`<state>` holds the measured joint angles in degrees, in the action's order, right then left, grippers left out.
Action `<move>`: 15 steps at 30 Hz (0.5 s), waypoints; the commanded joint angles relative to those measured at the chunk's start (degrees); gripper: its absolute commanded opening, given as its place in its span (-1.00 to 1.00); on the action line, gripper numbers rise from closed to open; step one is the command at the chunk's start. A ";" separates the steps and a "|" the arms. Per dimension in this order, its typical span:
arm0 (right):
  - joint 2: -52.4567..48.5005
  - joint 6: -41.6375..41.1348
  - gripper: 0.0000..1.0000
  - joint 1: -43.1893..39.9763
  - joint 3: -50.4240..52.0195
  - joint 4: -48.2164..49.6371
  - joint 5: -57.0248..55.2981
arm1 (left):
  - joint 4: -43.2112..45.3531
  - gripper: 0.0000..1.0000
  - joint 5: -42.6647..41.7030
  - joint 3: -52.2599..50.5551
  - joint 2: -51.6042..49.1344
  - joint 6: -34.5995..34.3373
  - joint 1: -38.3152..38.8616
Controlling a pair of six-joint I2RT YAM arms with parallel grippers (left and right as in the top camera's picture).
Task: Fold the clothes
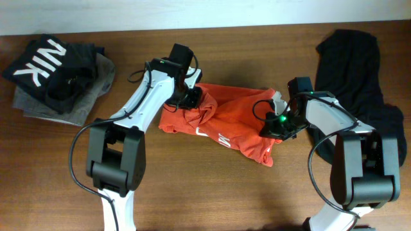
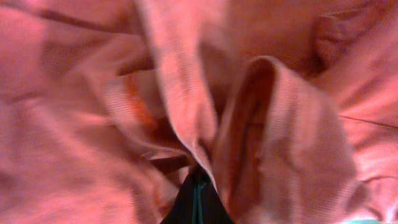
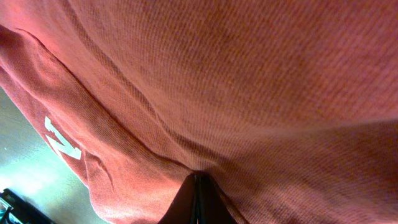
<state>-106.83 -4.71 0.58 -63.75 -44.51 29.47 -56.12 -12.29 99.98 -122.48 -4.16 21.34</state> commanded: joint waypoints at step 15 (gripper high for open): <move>0.72 -0.04 -0.92 -1.46 -1.97 -1.16 0.35 | 1.64 -0.99 -4.13 6.62 -0.31 0.52 7.06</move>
<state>-106.83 -4.69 -0.62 -63.99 -44.95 29.50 -54.68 -18.11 105.75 -122.48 -4.14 27.79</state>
